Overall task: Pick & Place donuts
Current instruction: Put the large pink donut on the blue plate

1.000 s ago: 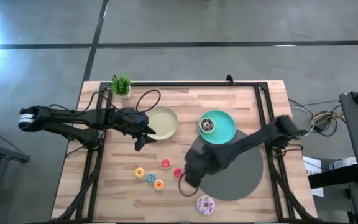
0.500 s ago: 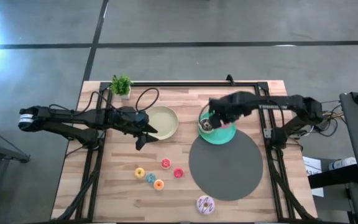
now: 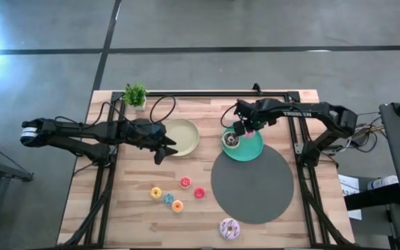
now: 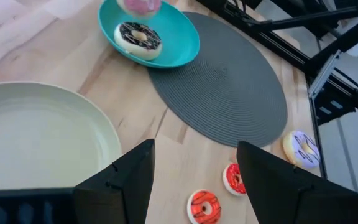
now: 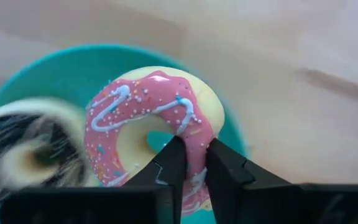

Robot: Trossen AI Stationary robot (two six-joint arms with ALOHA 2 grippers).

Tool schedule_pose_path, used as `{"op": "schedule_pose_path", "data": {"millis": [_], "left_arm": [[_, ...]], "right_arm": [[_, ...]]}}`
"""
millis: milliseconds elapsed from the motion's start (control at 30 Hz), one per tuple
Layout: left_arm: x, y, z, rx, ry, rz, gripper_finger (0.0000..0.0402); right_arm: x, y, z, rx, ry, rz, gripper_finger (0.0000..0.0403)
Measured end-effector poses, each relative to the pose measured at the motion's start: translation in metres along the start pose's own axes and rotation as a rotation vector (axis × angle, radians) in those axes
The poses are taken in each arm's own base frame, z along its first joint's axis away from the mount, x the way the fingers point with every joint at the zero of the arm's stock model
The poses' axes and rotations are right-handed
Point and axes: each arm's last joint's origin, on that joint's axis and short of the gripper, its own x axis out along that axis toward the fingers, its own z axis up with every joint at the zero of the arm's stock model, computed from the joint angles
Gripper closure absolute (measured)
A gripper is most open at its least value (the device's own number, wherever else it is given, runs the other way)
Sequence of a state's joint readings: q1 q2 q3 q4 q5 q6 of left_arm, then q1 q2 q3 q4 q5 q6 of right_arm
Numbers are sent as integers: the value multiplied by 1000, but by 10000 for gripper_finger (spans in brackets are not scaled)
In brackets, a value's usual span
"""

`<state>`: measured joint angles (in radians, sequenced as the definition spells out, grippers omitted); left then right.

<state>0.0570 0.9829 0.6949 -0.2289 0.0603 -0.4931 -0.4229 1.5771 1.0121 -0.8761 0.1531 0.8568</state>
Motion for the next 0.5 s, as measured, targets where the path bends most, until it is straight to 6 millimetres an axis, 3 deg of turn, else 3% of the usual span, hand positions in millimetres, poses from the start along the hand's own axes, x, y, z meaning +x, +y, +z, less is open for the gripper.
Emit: {"op": "schedule_pose_path", "data": {"millis": [267, 367, 500], "left_arm": [[0, 0, 0, 0, -6, 0, 200], [0, 0, 0, -3, -6, 0, 200], [0, 0, 1, -5, -10, 7, 200]], "right_arm": [[27, 9, -2, -60, 92, -67, 296], [22, 12, 2, -76, 75, -103, 260], [-2, 14, 8, -146, -30, -187, 215]]}}
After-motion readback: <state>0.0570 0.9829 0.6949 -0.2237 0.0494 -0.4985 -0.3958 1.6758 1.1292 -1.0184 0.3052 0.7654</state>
